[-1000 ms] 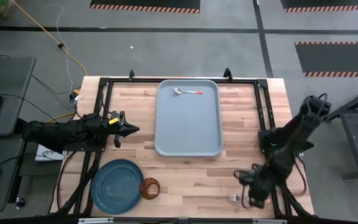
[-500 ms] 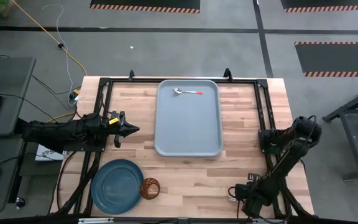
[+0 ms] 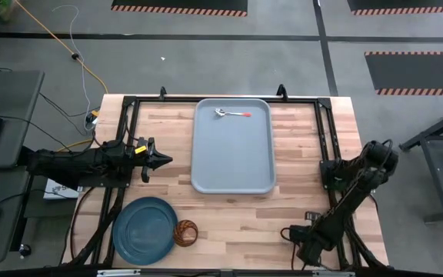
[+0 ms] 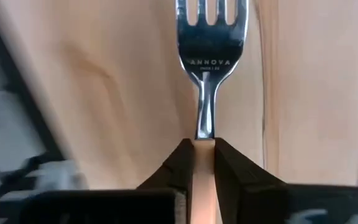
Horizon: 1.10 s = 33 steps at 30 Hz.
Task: Pick and place plate/cup/fork/spoon on tray
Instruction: Put the orange fork to the left of the orange spoon on the blue serving tray
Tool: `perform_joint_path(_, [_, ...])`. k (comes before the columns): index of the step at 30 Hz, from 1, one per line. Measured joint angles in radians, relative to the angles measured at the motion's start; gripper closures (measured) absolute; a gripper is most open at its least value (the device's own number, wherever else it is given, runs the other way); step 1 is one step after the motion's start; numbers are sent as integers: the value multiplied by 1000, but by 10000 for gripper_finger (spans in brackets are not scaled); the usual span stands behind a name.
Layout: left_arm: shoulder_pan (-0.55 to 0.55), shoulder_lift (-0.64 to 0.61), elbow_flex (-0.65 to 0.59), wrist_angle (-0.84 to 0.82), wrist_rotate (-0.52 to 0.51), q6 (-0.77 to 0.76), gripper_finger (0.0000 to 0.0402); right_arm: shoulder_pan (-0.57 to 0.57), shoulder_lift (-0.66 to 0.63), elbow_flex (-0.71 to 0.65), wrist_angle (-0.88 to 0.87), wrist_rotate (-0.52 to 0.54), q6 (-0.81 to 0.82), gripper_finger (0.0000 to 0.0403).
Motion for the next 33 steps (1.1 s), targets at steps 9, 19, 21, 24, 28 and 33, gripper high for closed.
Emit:
perform_joint_path(9, [0, 0, 0, 0, 0, 0, 401, -239, -304, -35, 238, 291, -136, 388])
perform_joint_path(19, [0, 0, 0, 9, -4, -4, 401, -609, -365, -379, 1386, 369, -362, 388])
perform_joint_path(21, [0, 0, 0, 44, -6, -57, 401, -660, -345, -382, 1487, 345, -418, 388])
perform_joint_path(24, [-1, 0, 0, 96, -6, -260, 401, -716, -314, -333, 1533, 293, -479, 388])
perform_joint_path(28, [-1, -1, 1, 215, -96, -488, 401, -759, -259, -247, 1530, 196, -539, 388])
perform_joint_path(33, [-1, 10, 0, 333, -257, -630, 401, -801, -196, -158, 1527, 97, -582, 388])
